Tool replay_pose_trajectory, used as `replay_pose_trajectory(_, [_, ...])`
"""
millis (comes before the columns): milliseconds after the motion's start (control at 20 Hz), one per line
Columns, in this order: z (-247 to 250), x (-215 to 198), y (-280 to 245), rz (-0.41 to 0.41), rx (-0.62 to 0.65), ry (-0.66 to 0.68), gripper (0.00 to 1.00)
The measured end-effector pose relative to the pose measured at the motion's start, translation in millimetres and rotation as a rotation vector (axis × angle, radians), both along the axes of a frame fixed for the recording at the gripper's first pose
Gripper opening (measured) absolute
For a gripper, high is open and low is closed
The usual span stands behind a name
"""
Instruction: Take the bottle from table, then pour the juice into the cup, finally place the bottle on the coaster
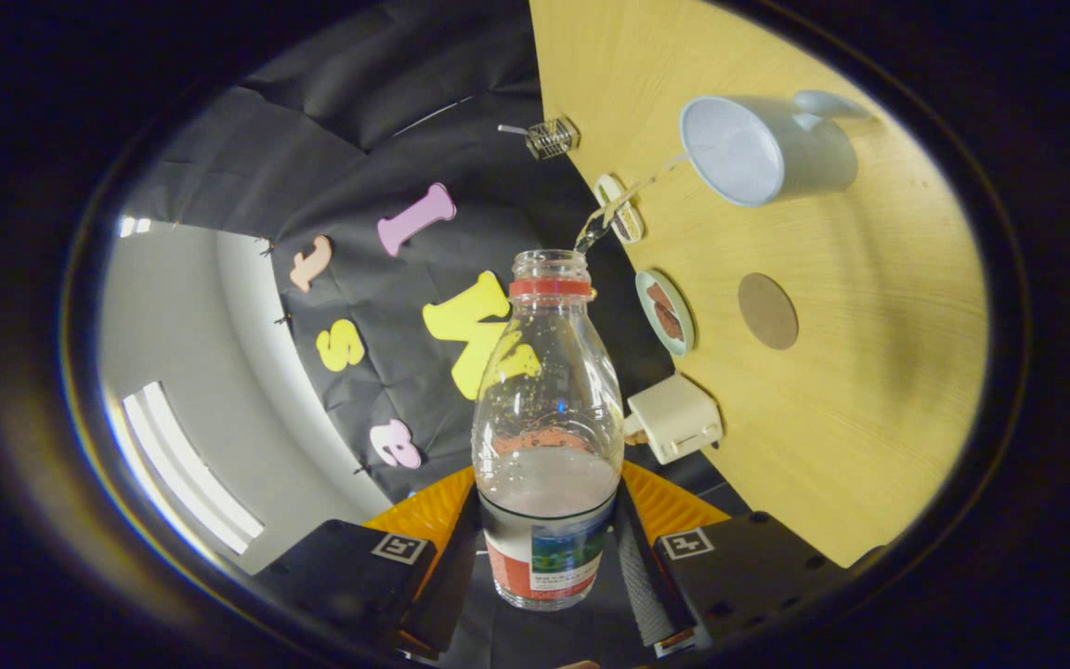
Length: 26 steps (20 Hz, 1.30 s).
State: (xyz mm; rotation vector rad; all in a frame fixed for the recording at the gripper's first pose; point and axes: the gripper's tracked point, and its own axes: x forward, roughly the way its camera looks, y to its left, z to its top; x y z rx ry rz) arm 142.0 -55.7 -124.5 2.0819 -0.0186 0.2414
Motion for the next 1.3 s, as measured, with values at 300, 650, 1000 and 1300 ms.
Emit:
replay_pose_trajectory(300, [4.6, -5.5, -0.1, 0.017, 0.02, -0.002, 0.76])
replay_pose_trajectory(650, [16.8, -8.4, -2.3, 0.024, 0.052, -0.007, 0.76])
replay_pose_trajectory(1000, [15.9, -3.9, -8.3, 0.031, 0.117, -0.015, 0.76])
replay_pose_trajectory(1300, [14.2, -2.5, -20.2, 0.019, 0.132, -0.009, 0.76])
